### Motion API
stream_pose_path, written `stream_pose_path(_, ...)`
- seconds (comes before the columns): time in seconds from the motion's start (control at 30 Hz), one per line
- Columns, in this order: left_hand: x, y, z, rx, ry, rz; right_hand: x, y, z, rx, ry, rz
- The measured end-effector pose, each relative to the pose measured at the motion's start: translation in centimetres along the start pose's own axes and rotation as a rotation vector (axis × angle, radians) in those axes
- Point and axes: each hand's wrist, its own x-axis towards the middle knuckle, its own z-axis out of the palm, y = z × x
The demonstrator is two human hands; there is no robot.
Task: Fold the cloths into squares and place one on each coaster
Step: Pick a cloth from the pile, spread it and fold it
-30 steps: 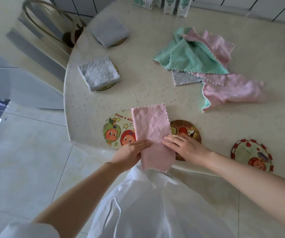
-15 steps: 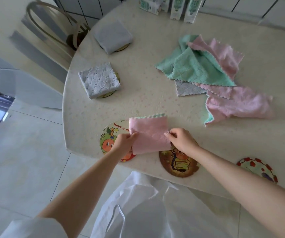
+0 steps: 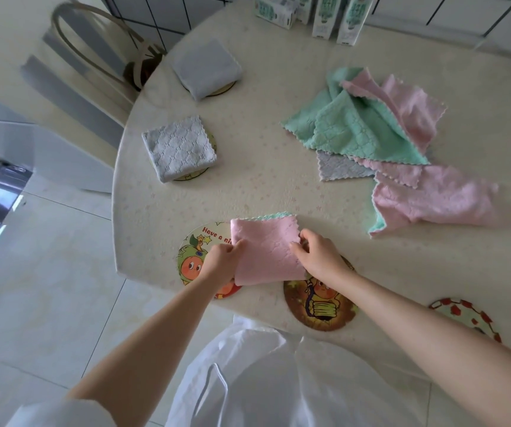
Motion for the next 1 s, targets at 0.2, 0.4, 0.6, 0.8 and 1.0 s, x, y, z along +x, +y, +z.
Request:
stream_pose_path(0.2, -0.5, 0.0, 0.6, 0.109, 0.041, 0.043, -0.8, 1.3, 0.5, -0.036, 0.007, 0.073)
stream_pose_path(0.4, -0.3, 0.1, 0.7, 0.129, 0.044, 0.032, 0.6, 0.4, -0.2, -0.055, 0.128, 0.023)
stream_pose_path(0.6, -0.7, 0.2, 0.6, 0.123, 0.043, 0.034, 3.5, -0.5, -1.8, -0.211, 0.128, -0.256)
stream_pose_path(0.8, -1.2, 0.6, 0.6, 0.132, 0.068, 0.05, 4.9, -0.3, -2.0, -0.334, 0.122, -0.391)
stream_pose_path(1.0, -1.3, 0.7, 0.6, 0.161, 0.079, 0.063, 5.0, -0.2, -1.7, -0.391, 0.028, -0.443)
